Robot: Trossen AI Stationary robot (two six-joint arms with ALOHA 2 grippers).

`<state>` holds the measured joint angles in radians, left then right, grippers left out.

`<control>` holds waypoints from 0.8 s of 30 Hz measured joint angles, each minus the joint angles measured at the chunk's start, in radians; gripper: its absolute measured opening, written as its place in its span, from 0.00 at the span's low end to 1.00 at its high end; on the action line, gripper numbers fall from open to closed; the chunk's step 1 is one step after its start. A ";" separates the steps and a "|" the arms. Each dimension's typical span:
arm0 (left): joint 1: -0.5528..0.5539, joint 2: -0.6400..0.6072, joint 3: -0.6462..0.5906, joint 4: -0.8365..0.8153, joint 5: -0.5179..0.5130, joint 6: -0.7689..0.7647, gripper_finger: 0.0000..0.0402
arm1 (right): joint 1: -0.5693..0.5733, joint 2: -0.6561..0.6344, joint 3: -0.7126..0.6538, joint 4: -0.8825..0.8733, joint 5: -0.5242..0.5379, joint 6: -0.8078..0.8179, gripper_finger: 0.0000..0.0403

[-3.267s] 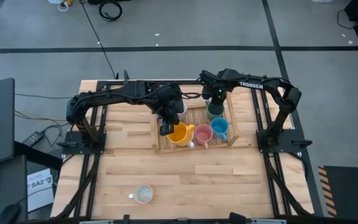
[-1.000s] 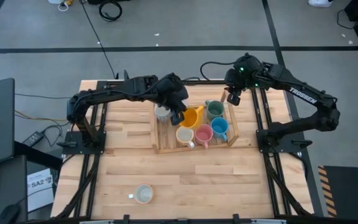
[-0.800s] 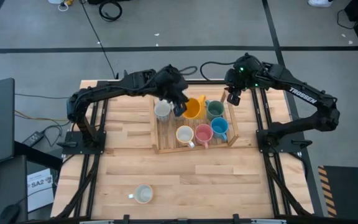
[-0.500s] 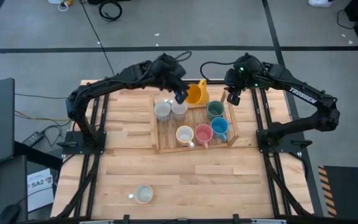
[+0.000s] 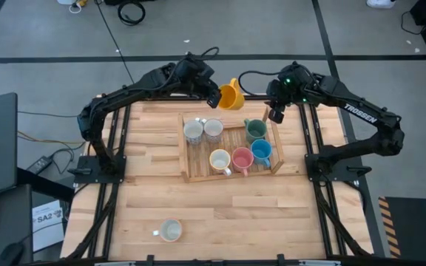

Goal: Place coffee mugs
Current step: Put the left yellow cup on the shelf aligned with the pink cup

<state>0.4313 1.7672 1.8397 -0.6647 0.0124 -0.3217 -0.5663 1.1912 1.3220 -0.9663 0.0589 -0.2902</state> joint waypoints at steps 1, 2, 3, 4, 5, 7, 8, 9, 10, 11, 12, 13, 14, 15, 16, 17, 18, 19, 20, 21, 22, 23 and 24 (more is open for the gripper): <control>0.000 0.000 0.000 0.000 -0.004 -0.008 0.06 | 0.000 0.000 0.000 0.005 0.000 0.000 0.33; 0.000 0.000 0.000 0.000 -0.006 -0.009 0.06 | 0.000 0.000 0.000 0.009 0.000 0.000 0.33; -0.001 0.000 0.000 -0.001 -0.006 -0.009 0.06 | 0.000 0.000 0.000 0.011 0.000 0.000 0.33; -0.001 0.000 0.000 -0.003 -0.007 -0.011 0.06 | 0.000 0.000 0.000 0.014 0.000 0.000 0.33; -0.003 0.001 0.000 -0.006 -0.010 -0.013 0.06 | 0.000 0.000 0.000 0.017 0.000 0.000 0.33; -0.010 0.014 0.000 -0.002 -0.011 -0.029 0.06 | 0.000 0.000 0.000 0.017 0.000 0.000 0.33; -0.011 0.021 0.000 -0.003 -0.011 -0.035 0.06 | 0.000 0.000 0.000 0.020 0.000 0.000 0.33; -0.013 0.031 0.000 -0.010 -0.012 -0.034 0.06 | 0.000 0.000 0.000 0.024 0.000 0.000 0.33; -0.013 0.040 0.000 -0.017 -0.010 -0.034 0.06 | 0.000 0.000 0.000 0.024 0.000 0.000 0.33; -0.015 0.051 0.000 -0.017 -0.008 -0.035 0.06 | 0.000 0.000 0.000 0.023 0.000 0.000 0.33; -0.018 0.064 0.000 -0.015 -0.009 -0.035 0.06 | 0.000 0.001 0.000 0.024 0.000 0.000 0.33; -0.021 0.075 0.000 -0.016 -0.010 -0.035 0.06 | 0.000 0.001 0.000 0.023 0.000 0.000 0.33; -0.021 0.085 0.000 -0.021 -0.009 -0.035 0.06 | 0.000 0.001 0.000 0.023 0.000 0.000 0.33; -0.021 0.096 -0.001 -0.025 -0.009 -0.035 0.06 | 0.000 0.001 0.000 0.023 0.000 0.000 0.33; -0.023 0.105 -0.001 -0.023 -0.009 -0.035 0.06 | 0.000 0.001 0.000 0.023 0.000 0.000 0.33; -0.025 0.114 -0.001 -0.021 -0.009 -0.036 0.06 | 0.000 0.001 0.000 0.023 0.000 0.000 0.33; -0.026 0.123 -0.001 -0.021 -0.009 -0.037 0.06 | 0.000 0.001 0.000 0.023 0.000 0.000 0.33; -0.026 0.131 -0.001 -0.022 -0.007 -0.037 0.06 | 0.000 0.001 0.000 0.023 0.000 0.000 0.33; -0.026 0.138 -0.001 -0.022 -0.006 -0.037 0.06 | 0.000 0.001 0.000 0.023 0.000 0.000 0.33; -0.026 0.148 -0.001 -0.022 -0.005 -0.037 0.06 | 0.000 0.001 0.000 0.023 0.000 0.000 0.33; -0.026 0.153 -0.001 -0.022 -0.004 -0.038 0.06 | 0.000 0.001 0.000 0.023 0.000 0.000 0.33; -0.025 0.157 -0.001 -0.026 -0.001 -0.039 0.06 | 0.000 0.001 0.000 0.023 0.000 0.000 0.33; -0.026 0.163 -0.001 -0.029 0.001 -0.041 0.06 | 0.000 0.001 0.000 0.023 0.000 0.000 0.33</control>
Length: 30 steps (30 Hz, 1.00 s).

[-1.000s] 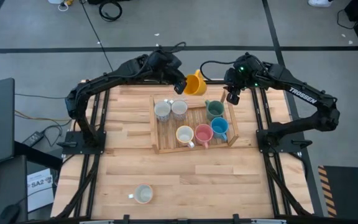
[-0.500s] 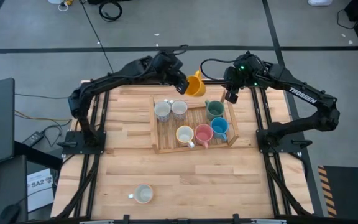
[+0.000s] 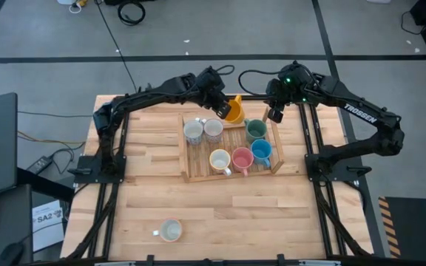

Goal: Place coffee mugs
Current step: Put the left yellow cup on the shelf aligned with the pink cup

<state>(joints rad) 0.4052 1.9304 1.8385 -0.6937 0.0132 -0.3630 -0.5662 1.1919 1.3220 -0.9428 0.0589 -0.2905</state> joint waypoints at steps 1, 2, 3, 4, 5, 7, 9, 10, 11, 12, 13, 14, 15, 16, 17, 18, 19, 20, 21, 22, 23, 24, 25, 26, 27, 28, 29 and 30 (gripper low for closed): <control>-0.003 0.004 0.000 0.006 0.002 -0.001 0.06 | 0.000 0.000 0.000 0.000 0.000 0.000 0.33; -0.004 0.008 0.000 0.008 0.003 -0.004 0.06 | 0.000 0.000 0.000 0.000 0.000 0.000 0.33; -0.004 0.011 0.000 0.000 0.003 -0.011 0.06 | 0.000 0.000 0.000 0.000 0.000 0.000 0.33; -0.004 0.015 0.000 -0.012 0.005 -0.016 0.06 | 0.000 0.000 0.000 0.000 0.000 0.000 0.33; -0.004 0.019 0.000 -0.013 0.007 -0.018 0.06 | 0.000 0.000 0.000 0.001 0.000 0.000 0.33; -0.005 0.024 0.000 -0.018 0.008 -0.019 0.06 | 0.000 0.000 0.000 0.003 0.000 0.000 0.33; -0.008 0.031 0.001 -0.031 0.008 -0.019 0.06 | 0.000 0.000 0.000 0.007 0.000 0.000 0.33; -0.010 0.035 0.001 -0.028 0.008 -0.020 0.06 | 0.000 0.000 0.000 0.007 0.000 0.000 0.33; -0.010 0.038 0.001 -0.028 0.007 -0.021 0.06 | 0.000 0.000 0.000 0.007 0.000 0.000 0.33; -0.010 0.043 0.001 -0.035 0.006 -0.021 0.06 | 0.000 0.000 0.000 0.007 -0.001 0.000 0.33; -0.012 0.050 0.001 -0.036 0.007 -0.020 0.06 | 0.000 0.000 0.000 0.007 -0.001 0.000 0.33; -0.014 0.055 0.002 -0.028 0.010 -0.021 0.06 | 0.000 0.000 0.000 0.007 -0.001 0.000 0.33; -0.017 0.061 0.002 -0.024 0.009 -0.022 0.06 | 0.000 0.000 0.000 0.007 -0.003 0.000 0.33; -0.017 0.071 0.002 -0.026 0.008 -0.021 0.06 | 0.000 0.000 0.000 0.007 -0.004 0.000 0.33; -0.022 0.078 0.002 -0.029 0.012 -0.023 0.06 | 0.000 0.000 0.000 0.007 -0.004 0.000 0.33; -0.024 0.084 0.002 -0.029 0.017 -0.025 0.06 | 0.000 0.000 0.000 0.007 -0.004 0.000 0.33; -0.025 0.092 0.002 -0.029 0.017 -0.025 0.06 | 0.000 0.000 0.000 0.007 -0.004 0.000 0.33; -0.029 0.099 0.002 -0.028 0.016 -0.024 0.06 | 0.000 0.000 0.000 0.007 -0.004 0.000 0.33; -0.031 0.104 0.002 -0.028 0.017 -0.024 0.06 | 0.000 0.000 0.000 0.007 -0.005 0.000 0.33; -0.034 0.110 0.002 -0.026 0.018 -0.024 0.06 | 0.000 0.000 0.000 0.007 -0.006 0.000 0.33; -0.037 0.116 0.002 -0.026 0.018 -0.024 0.06 | 0.000 0.000 0.000 0.007 -0.007 0.000 0.33; -0.039 0.123 0.002 -0.026 0.019 -0.024 0.06 | 0.000 0.000 0.000 0.007 -0.007 0.000 0.33; -0.042 0.130 0.002 -0.026 0.019 -0.024 0.06 | 0.000 0.000 0.000 0.007 -0.007 0.000 0.33; -0.045 0.135 0.002 -0.024 0.019 -0.024 0.06 | 0.000 0.000 0.000 0.007 -0.008 0.000 0.33; -0.046 0.138 0.001 -0.025 0.019 -0.023 0.06 | 0.000 0.000 0.000 0.007 -0.008 0.000 0.33; -0.047 0.142 0.001 -0.026 0.020 -0.019 0.06 | 0.000 0.000 0.000 0.007 -0.008 0.000 0.33; -0.051 0.146 0.002 -0.019 0.022 -0.019 0.06 | 0.000 0.000 0.000 0.007 -0.008 0.000 0.33; -0.051 0.150 0.002 -0.009 0.022 -0.019 0.06 | 0.000 0.000 0.000 0.007 -0.008 0.000 0.33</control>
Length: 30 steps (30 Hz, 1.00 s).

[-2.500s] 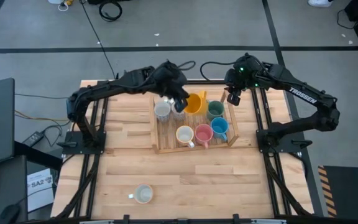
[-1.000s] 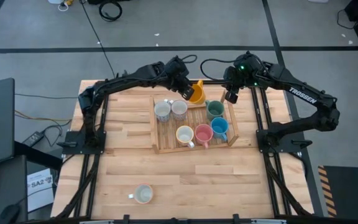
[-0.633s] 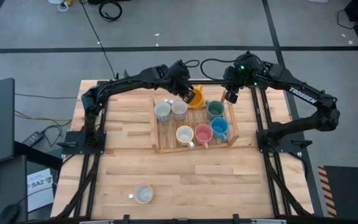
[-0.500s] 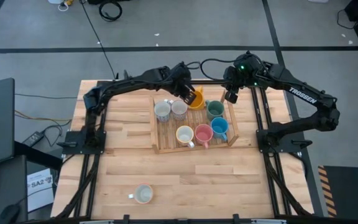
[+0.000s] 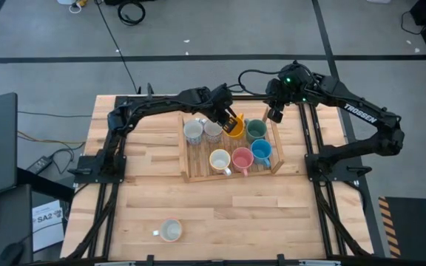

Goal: Place coffee mugs
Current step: Put the left yellow cup on the shelf aligned with the pink cup

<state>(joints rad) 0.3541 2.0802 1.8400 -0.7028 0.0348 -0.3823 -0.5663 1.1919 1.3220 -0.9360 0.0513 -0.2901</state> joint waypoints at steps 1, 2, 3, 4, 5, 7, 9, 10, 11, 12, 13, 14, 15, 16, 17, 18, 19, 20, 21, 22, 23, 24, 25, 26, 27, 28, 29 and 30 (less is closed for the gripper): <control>0.000 0.002 0.000 0.000 -0.001 0.000 0.06 | 0.000 0.000 0.000 0.000 0.000 0.000 0.33; -0.001 0.004 0.000 -0.008 0.000 0.001 0.06 | 0.000 0.000 0.000 0.000 0.000 0.000 0.33; -0.001 0.007 0.000 -0.007 0.002 0.001 0.06 | 0.000 0.000 0.000 0.000 0.000 0.000 0.33; -0.001 0.010 0.000 0.001 0.002 0.001 0.06 | 0.000 0.000 0.000 0.000 0.000 0.000 0.33; -0.001 0.012 0.000 0.007 0.001 0.001 0.06 | 0.000 0.000 0.000 0.000 0.000 0.000 0.33; 0.000 0.012 0.000 -0.003 0.000 0.002 0.06 | 0.000 0.000 0.000 0.000 0.000 0.000 0.33; 0.001 0.015 0.000 0.009 0.000 0.001 0.06 | 0.000 0.000 0.000 0.000 0.000 0.000 0.33; 0.002 0.017 0.000 0.012 -0.002 0.001 0.06 | 0.000 0.000 0.000 0.000 0.000 0.000 0.33; 0.002 0.017 0.000 0.008 -0.002 0.001 0.06 | 0.000 0.000 0.000 0.000 0.000 0.000 0.33; 0.002 0.017 0.000 0.003 -0.001 0.002 0.06 | 0.000 0.000 0.000 0.000 0.000 0.000 0.33; 0.002 0.017 0.000 0.003 -0.002 0.002 0.06 | 0.000 0.000 0.000 0.000 0.000 0.000 0.33; 0.002 0.017 0.000 0.006 -0.003 0.002 0.06 | 0.000 0.000 0.000 0.000 0.000 0.000 0.33; 0.002 0.017 0.000 0.009 -0.007 0.002 0.06 | 0.000 0.000 0.000 0.000 0.000 0.000 0.33; 0.002 0.017 0.000 0.013 -0.012 0.002 0.06 | 0.000 0.000 0.000 0.000 0.000 0.000 0.33; 0.002 0.017 0.000 0.021 -0.014 0.001 0.06 | 0.000 0.000 0.000 0.000 0.000 0.000 0.33; 0.002 0.017 0.000 0.030 -0.014 0.001 0.06 | 0.000 0.000 0.000 0.000 0.000 0.000 0.33; 0.002 0.017 0.000 0.035 -0.014 0.001 0.06 | 0.000 0.000 0.000 0.000 0.000 0.000 0.33; 0.002 0.017 0.000 0.039 -0.014 0.001 0.06 | 0.000 0.000 0.000 0.000 0.000 0.000 0.33; 0.002 0.017 0.000 0.040 -0.015 0.001 0.06 | 0.000 0.000 0.000 0.000 0.000 0.000 0.33; 0.002 0.017 0.000 0.038 -0.015 0.001 0.06 | 0.000 0.000 0.000 0.000 0.000 0.000 0.33; 0.002 0.017 0.000 0.035 -0.015 0.001 0.06 | 0.000 0.000 0.000 0.000 0.000 0.000 0.33; 0.002 0.021 0.000 0.034 -0.015 0.001 0.06 | 0.000 0.000 0.000 0.000 0.000 0.000 0.33; 0.002 0.026 0.000 0.038 -0.014 0.001 0.06 | 0.000 0.000 0.000 0.000 0.000 0.000 0.33; 0.002 0.030 0.000 0.038 -0.014 0.000 0.06 | 0.000 0.000 0.000 0.000 0.000 0.000 0.33; 0.002 0.032 0.000 0.026 -0.015 0.001 0.06 | 0.000 0.000 0.000 0.000 0.000 0.000 0.33; 0.000 0.041 0.000 0.018 -0.015 0.003 0.06 | 0.000 0.000 0.000 0.000 0.000 0.000 0.33; -0.001 0.047 0.000 0.022 -0.013 0.004 0.06 | 0.000 0.000 0.000 0.000 0.000 0.000 0.33; -0.002 0.053 0.000 0.022 -0.012 0.002 0.06 | 0.000 0.000 0.000 0.000 0.000 0.000 0.33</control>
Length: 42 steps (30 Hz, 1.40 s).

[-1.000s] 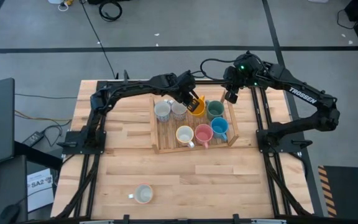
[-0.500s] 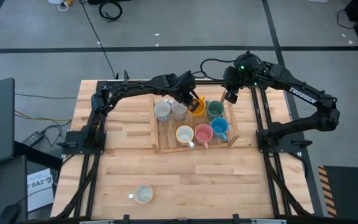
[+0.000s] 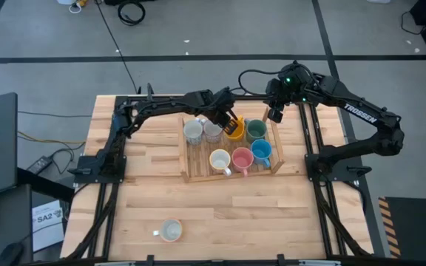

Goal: Place coffee mugs
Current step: Put the left yellow cup on the shelf aligned with the pink cup

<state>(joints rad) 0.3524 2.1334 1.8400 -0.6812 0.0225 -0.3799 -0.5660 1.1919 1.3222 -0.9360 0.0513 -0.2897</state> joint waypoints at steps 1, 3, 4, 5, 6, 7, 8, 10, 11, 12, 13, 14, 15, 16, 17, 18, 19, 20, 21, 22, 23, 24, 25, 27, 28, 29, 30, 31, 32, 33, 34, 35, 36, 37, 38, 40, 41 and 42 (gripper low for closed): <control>0.000 0.006 0.000 -0.006 -0.001 0.003 0.06 | 0.000 0.000 0.000 0.000 0.000 0.000 0.33; 0.000 0.013 0.000 -0.007 -0.002 0.011 0.06 | 0.000 0.000 0.000 0.000 0.000 0.000 0.33; -0.001 0.014 0.000 -0.004 -0.002 0.011 0.06 | 0.000 0.000 0.000 0.000 0.000 0.000 0.33; -0.001 0.014 0.000 -0.004 -0.002 0.012 0.06 | 0.000 0.000 0.000 0.000 0.000 0.000 0.33; 0.001 0.013 0.000 -0.003 -0.001 0.012 0.06 | 0.000 0.000 0.000 0.000 0.000 0.000 0.33; 0.002 0.013 0.000 0.000 -0.001 0.012 0.06 | -0.001 0.000 0.000 0.000 0.000 0.000 0.33; 0.003 0.013 0.000 0.002 -0.003 0.012 0.06 | -0.001 0.000 0.000 0.000 0.000 0.000 0.33; 0.004 0.013 0.000 0.001 -0.005 0.027 0.06 | -0.001 0.000 0.000 0.000 0.000 0.000 0.33; 0.004 0.013 0.000 0.004 -0.004 0.033 0.06 | -0.001 0.000 0.000 0.000 0.000 0.000 0.33; 0.004 0.013 0.000 0.008 -0.004 0.036 0.06 | -0.001 0.000 0.000 0.000 0.000 0.000 0.33; 0.004 0.013 0.000 0.008 -0.004 0.044 0.06 | -0.001 0.000 0.000 0.000 0.000 0.000 0.33; 0.004 0.013 0.000 0.004 -0.004 0.050 0.06 | -0.001 0.000 0.000 0.000 0.000 0.000 0.33; 0.004 0.013 0.000 0.003 -0.004 0.055 0.06 | -0.001 0.000 0.000 0.000 0.000 0.000 0.33; 0.004 0.013 0.000 0.003 -0.004 0.058 0.06 | -0.001 0.000 0.000 0.000 0.000 0.000 0.33; 0.004 0.013 0.000 0.004 -0.004 0.058 0.06 | -0.001 0.000 0.000 0.000 0.000 0.000 0.33; 0.004 0.013 0.000 0.004 -0.004 0.058 0.06 | -0.001 0.000 0.000 0.000 0.000 0.000 0.33; 0.004 0.013 0.000 0.005 -0.003 0.058 0.06 | -0.001 0.000 0.000 0.000 0.000 0.000 0.33; 0.004 0.013 0.000 0.006 -0.002 0.058 0.06 | -0.001 0.000 0.000 0.000 0.000 0.000 0.33; 0.004 0.013 0.000 0.005 -0.002 0.058 0.06 | -0.001 0.000 0.000 0.000 0.000 0.000 0.33; 0.004 0.013 0.000 0.005 -0.002 0.058 0.06 | -0.001 0.000 0.000 0.000 0.000 0.000 0.33; 0.004 0.013 0.000 0.006 -0.003 0.058 0.06 | -0.001 0.000 0.000 0.000 0.000 0.000 0.33; 0.004 0.013 0.000 0.006 -0.004 0.058 0.06 | -0.001 0.000 0.000 0.000 0.000 0.000 0.33; 0.004 0.013 0.000 0.006 -0.004 0.058 0.06 | -0.001 0.000 0.000 0.000 0.000 0.000 0.33; 0.004 0.013 0.000 0.006 -0.004 0.057 0.06 | -0.001 0.000 0.000 0.000 0.000 0.000 0.33; 0.004 0.013 0.000 0.006 -0.004 0.052 0.07 | -0.001 0.000 0.000 0.000 0.000 0.000 0.33; 0.004 0.013 0.000 0.007 -0.003 0.051 0.08 | -0.001 0.000 0.000 0.000 0.000 0.000 0.33; 0.004 0.013 0.000 0.009 -0.003 0.051 0.09 | -0.001 0.000 0.000 0.000 0.000 0.000 0.33; 0.003 0.013 0.000 0.012 -0.001 0.051 0.11 | -0.001 0.000 0.000 0.000 0.000 0.000 0.33; 0.003 0.013 0.000 0.016 0.000 0.050 0.12 | -0.001 0.000 0.000 0.000 0.000 0.000 0.33; 0.003 0.013 0.000 0.025 -0.001 0.050 0.14 | -0.001 0.000 0.000 0.000 0.000 0.000 0.33; 0.003 0.012 0.000 0.032 -0.001 0.050 0.16 | -0.001 0.000 0.000 0.000 0.000 0.000 0.33; 0.003 0.010 0.000 0.037 -0.001 0.050 0.17 | -0.001 0.000 0.000 0.000 0.000 0.000 0.33; 0.003 0.010 0.000 0.042 -0.001 0.050 0.19 | -0.001 0.000 0.000 0.000 0.000 0.000 0.33; 0.003 0.010 0.000 0.047 -0.001 0.050 0.20 | -0.001 0.000 0.000 0.000 0.000 0.000 0.33; 0.003 0.010 0.000 0.050 -0.001 0.050 0.22 | -0.001 0.000 0.000 0.000 0.000 0.000 0.33; 0.003 0.010 0.000 0.059 -0.001 0.050 0.25 | -0.001 0.000 0.000 0.000 0.000 0.000 0.33; 0.003 0.010 0.000 0.063 -0.001 0.050 0.26 | -0.001 0.000 0.000 0.000 0.000 0.000 0.33; 0.003 0.010 0.000 0.065 -0.001 0.050 0.27 | -0.001 0.000 0.000 -0.001 0.000 0.000 0.33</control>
<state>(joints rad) 0.3550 2.1433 1.8400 -0.6158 0.0216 -0.3302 -0.5671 1.1919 1.3224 -0.9365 0.0513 -0.2897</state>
